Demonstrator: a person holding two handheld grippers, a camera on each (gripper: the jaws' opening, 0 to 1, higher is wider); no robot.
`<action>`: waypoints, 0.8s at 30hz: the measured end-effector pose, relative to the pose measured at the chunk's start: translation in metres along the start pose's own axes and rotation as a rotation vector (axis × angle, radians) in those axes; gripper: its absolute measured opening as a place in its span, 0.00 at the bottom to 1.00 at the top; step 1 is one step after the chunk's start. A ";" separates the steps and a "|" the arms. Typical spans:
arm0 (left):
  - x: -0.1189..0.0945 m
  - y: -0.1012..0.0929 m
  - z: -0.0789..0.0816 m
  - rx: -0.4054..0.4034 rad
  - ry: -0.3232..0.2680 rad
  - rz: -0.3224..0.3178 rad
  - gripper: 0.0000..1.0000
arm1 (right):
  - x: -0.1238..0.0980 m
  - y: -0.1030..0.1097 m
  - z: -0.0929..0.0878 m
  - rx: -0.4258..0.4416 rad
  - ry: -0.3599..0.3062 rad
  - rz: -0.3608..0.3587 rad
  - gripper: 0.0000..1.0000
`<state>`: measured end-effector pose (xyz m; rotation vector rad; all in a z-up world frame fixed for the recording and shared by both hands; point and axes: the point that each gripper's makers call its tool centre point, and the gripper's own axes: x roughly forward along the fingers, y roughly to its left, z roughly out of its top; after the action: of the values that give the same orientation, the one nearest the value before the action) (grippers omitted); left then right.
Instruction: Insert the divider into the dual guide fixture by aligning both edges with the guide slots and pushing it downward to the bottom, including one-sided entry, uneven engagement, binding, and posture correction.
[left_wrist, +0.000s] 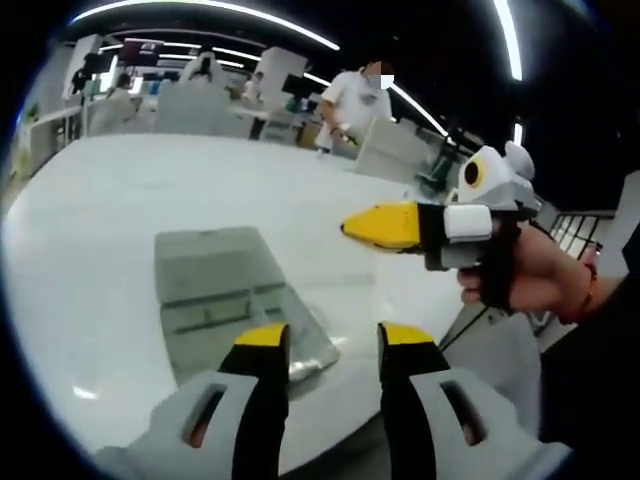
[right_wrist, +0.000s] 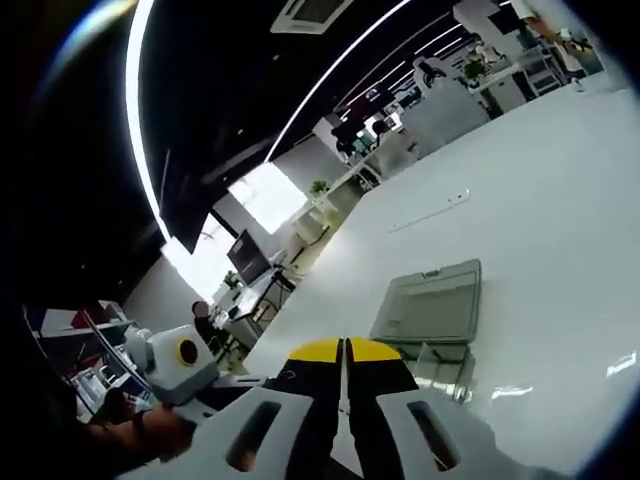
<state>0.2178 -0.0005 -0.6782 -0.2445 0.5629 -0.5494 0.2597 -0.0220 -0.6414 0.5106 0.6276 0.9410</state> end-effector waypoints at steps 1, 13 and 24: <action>0.000 0.000 0.001 -0.001 -0.001 -0.002 0.33 | 0.000 0.000 0.001 -0.007 -0.001 -0.001 0.00; -0.003 -0.001 0.005 0.001 -0.011 -0.021 0.32 | -0.003 0.002 -0.001 -0.096 0.029 0.026 0.00; -0.005 -0.001 0.008 0.014 -0.017 -0.028 0.31 | -0.003 0.009 -0.003 -0.127 0.046 0.061 0.00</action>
<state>0.2181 0.0018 -0.6694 -0.2441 0.5399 -0.5779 0.2508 -0.0199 -0.6370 0.3974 0.5923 1.0462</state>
